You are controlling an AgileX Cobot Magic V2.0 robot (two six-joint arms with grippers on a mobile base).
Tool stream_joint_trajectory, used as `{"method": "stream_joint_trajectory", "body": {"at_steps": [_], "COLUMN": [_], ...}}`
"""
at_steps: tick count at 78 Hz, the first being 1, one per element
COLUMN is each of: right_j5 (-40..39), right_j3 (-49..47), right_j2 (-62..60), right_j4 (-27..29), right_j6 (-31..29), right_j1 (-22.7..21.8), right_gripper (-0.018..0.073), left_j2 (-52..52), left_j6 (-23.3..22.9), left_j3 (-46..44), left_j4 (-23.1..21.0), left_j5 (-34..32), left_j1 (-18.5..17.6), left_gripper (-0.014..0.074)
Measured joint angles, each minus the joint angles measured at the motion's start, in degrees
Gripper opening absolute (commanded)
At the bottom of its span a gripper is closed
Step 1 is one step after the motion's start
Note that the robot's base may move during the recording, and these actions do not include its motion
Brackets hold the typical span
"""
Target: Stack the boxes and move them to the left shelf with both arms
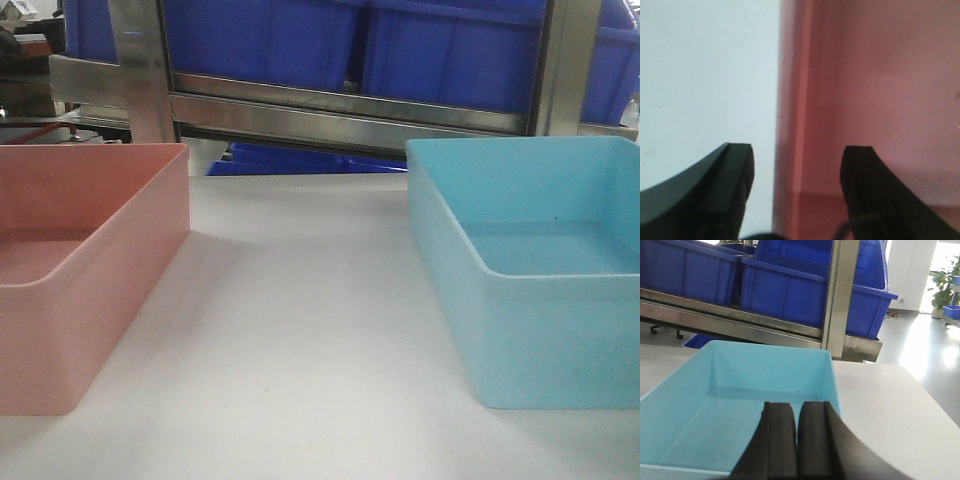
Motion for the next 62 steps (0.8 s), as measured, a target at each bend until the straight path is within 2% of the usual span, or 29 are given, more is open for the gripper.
{"method": "stream_joint_trajectory", "body": {"at_steps": [13,32,49,62], "right_j5": [0.0,0.0,0.0,0.0], "right_j3": [0.0,0.0,0.0,0.0], "right_j2": [0.0,0.0,0.0,0.0], "right_j4": [0.0,0.0,0.0,0.0], "right_j6": [0.0,0.0,0.0,0.0], "right_j1": [0.0,0.0,0.0,0.0], "right_gripper": [0.0049,0.0049,0.0049,0.0049], "left_j2": [0.0,0.0,-3.3,-7.3], "left_j6": [0.0,0.0,0.0,0.0], "left_j3": [-0.1,-0.2,-1.9,-2.0], "left_j4": [0.0,-0.9,-3.7,-5.2], "left_j5": [0.1,1.4,7.3,9.2], "left_j1": [0.4,0.5,0.5,-0.7], "left_gripper": [-0.0014,-0.0003,-0.0003,-0.0002]}}
